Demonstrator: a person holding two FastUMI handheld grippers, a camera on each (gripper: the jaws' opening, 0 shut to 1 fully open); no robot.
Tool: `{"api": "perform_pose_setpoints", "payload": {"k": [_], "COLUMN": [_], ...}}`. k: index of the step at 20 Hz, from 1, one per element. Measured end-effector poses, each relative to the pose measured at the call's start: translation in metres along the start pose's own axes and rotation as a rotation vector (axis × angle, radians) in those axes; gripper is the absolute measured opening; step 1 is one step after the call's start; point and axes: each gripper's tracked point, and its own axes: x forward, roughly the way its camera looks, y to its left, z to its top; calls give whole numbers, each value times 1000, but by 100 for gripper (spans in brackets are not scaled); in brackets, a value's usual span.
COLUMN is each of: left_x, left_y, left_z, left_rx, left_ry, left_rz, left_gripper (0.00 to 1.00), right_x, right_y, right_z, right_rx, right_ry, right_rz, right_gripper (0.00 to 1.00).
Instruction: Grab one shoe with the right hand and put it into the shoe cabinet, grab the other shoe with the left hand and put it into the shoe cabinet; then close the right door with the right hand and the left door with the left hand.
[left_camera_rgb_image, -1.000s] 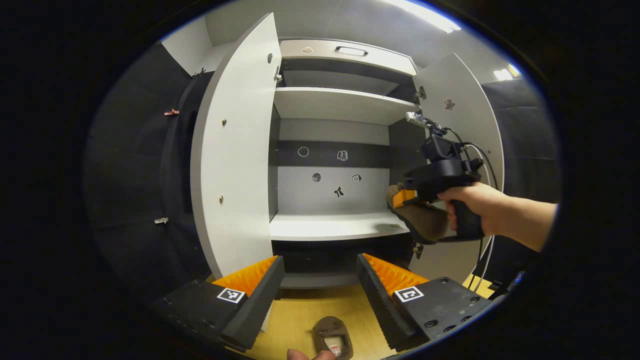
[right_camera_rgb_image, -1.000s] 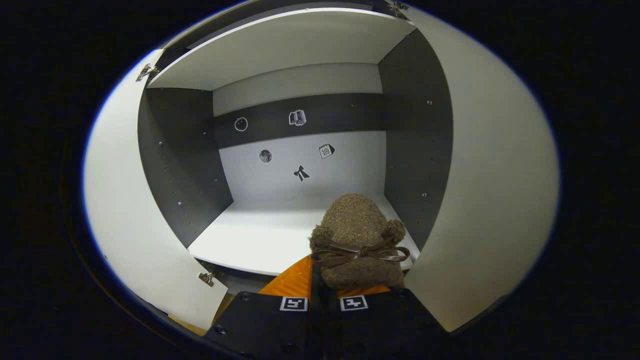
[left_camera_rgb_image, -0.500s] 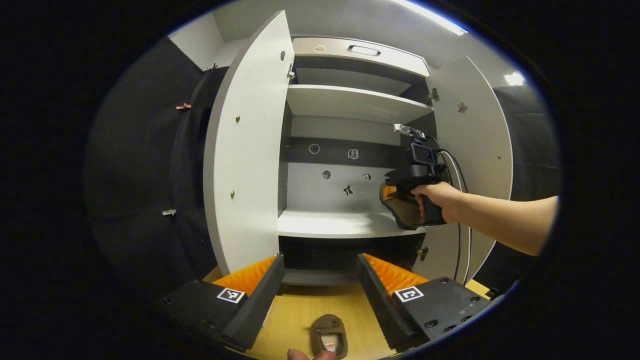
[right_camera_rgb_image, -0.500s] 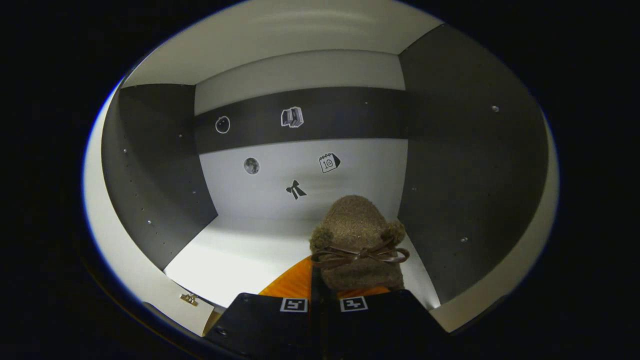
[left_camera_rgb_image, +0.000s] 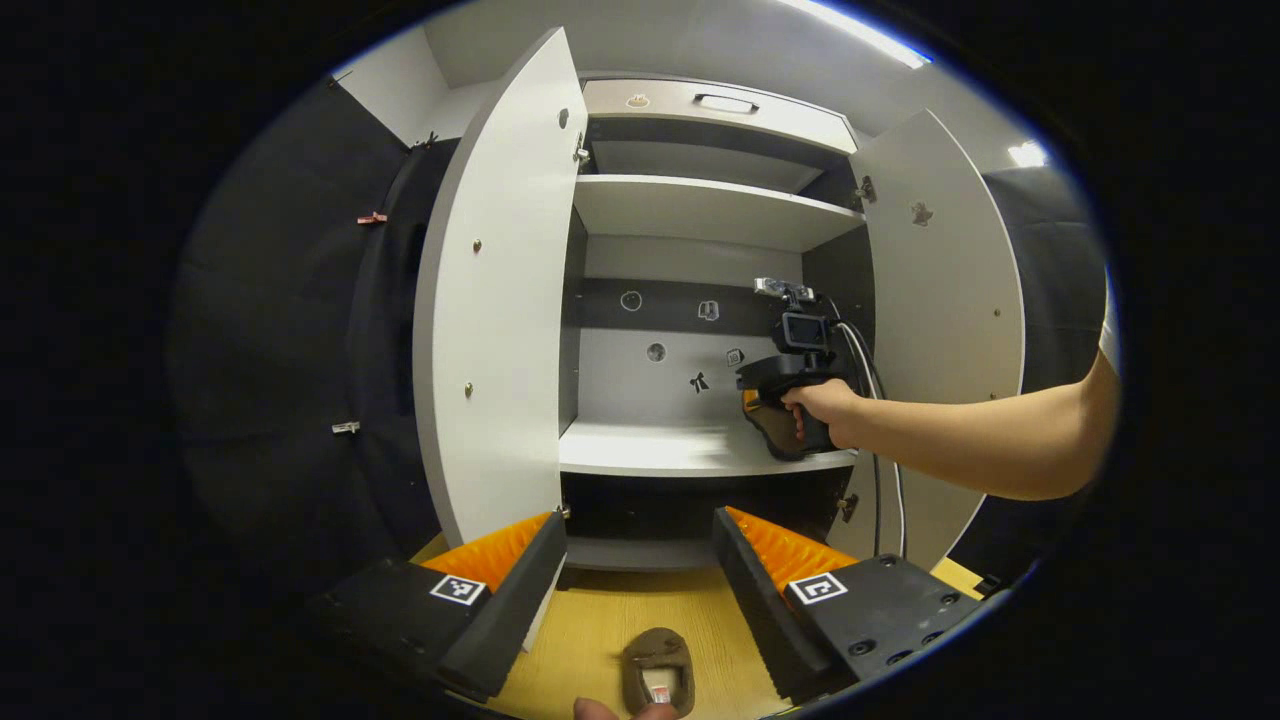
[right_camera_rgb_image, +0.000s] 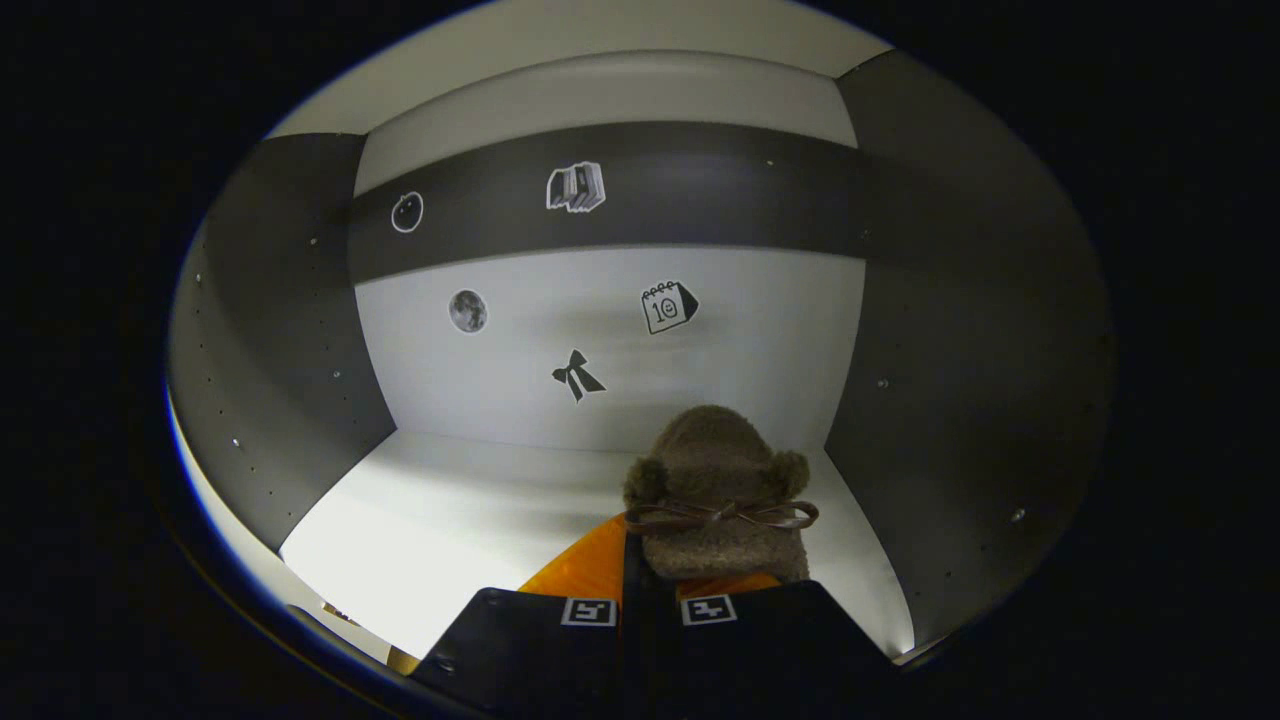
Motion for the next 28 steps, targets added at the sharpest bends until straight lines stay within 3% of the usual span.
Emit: {"api": "perform_pose_setpoints", "payload": {"k": [7,9,11,15,19,24,28], "left_x": [-6,-7,-9,-7,0,-3,-7], "left_y": [-10,-13,-15,-17,-22,-18,-8], "left_z": [-1,-4,-6,-18,-57,-137,-211], "left_rx": [6,6,-1,-12,5,74,126], "left_ry": [-3,3,7,27,110,277,397], "left_rz": [-23,-31,-40,-58,-101,-114,-100], "left_gripper": [94,94,94,94,94,95,94], "right_x": [8,0,-14,-54,-109,-200,-271], "right_y": [-4,-2,0,0,3,13,16], "right_z": [-17,-17,-13,-5,24,60,67], "right_rx": [39,52,64,81,75,22,41], "right_ry": [81,89,87,44,-96,-293,-376], "right_rz": [-33,-28,-15,6,16,44,62], "right_gripper": [13,20,33,75,99,98,98]}}
